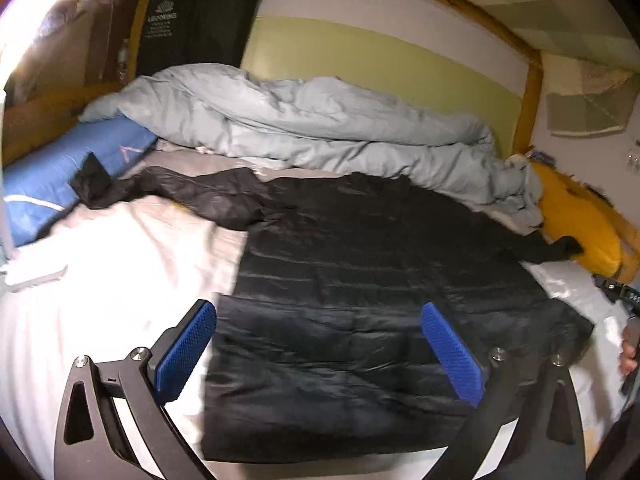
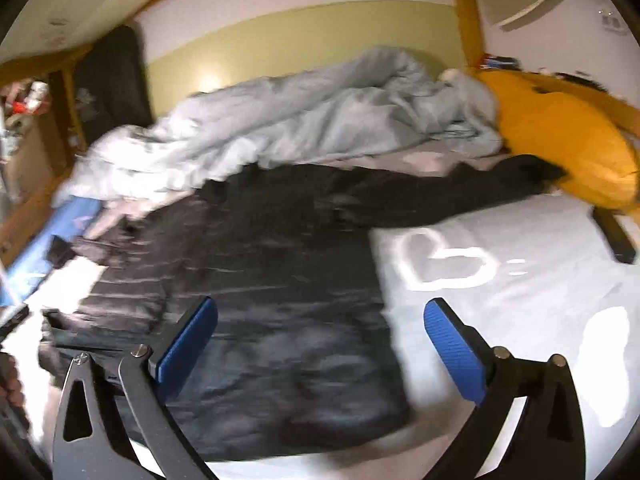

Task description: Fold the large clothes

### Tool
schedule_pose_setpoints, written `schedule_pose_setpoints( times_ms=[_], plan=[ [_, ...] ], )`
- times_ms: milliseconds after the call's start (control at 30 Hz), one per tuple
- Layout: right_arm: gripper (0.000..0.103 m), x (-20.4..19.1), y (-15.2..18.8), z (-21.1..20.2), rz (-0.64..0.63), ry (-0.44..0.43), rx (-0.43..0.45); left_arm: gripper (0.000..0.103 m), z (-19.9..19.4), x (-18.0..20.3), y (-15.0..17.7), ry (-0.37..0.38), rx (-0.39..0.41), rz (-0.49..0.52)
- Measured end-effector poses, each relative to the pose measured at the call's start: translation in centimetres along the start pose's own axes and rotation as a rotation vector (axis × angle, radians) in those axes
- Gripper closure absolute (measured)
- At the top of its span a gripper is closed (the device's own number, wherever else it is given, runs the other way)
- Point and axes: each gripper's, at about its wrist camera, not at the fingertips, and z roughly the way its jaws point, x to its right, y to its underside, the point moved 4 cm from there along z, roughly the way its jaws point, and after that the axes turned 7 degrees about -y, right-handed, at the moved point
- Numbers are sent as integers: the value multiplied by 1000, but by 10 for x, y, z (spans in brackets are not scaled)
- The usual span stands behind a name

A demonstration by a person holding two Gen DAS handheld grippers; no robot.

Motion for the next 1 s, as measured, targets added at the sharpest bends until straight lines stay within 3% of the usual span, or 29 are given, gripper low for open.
schedule_pose_setpoints(
  times_ms=[167,267,300,333,367,400,433,500,600,700,767,900,1000],
  plan=[
    [5,26,16,29,-22,29,-159,0,25,-21,19,-75,-81,14],
    [23,22,31,52,-42,-40,-244,0,51,-27,39,-104,-161,37],
    [33,17,35,59,-59,-61,-265,7,55,-28,44,-85,-170,34],
    [51,11,38,66,-94,-70,-286,28,57,-26,46,-75,-169,37],
    [63,5,40,73,-137,-60,-295,44,59,-26,48,-71,-172,51],
    [86,0,41,78,-175,-44,-296,74,59,-25,49,-63,-173,67],
    [100,-6,41,81,-221,-16,-287,93,59,-24,47,-64,-161,73],
    [101,-8,38,77,-238,36,-232,98,50,-27,41,-80,-96,59],
    [102,1,20,46,-159,57,-73,98,32,-27,27,-79,-3,44],
    [101,7,7,20,-130,59,39,98,29,-19,20,-107,21,93],
    [101,11,11,34,-128,78,-13,98,41,-13,24,-144,-8,134],
    [100,27,41,87,-44,113,-195,98,82,-14,45,-193,-157,168],
    [100,25,53,96,-74,138,-221,96,85,-21,45,-180,-183,138]
  ],
)
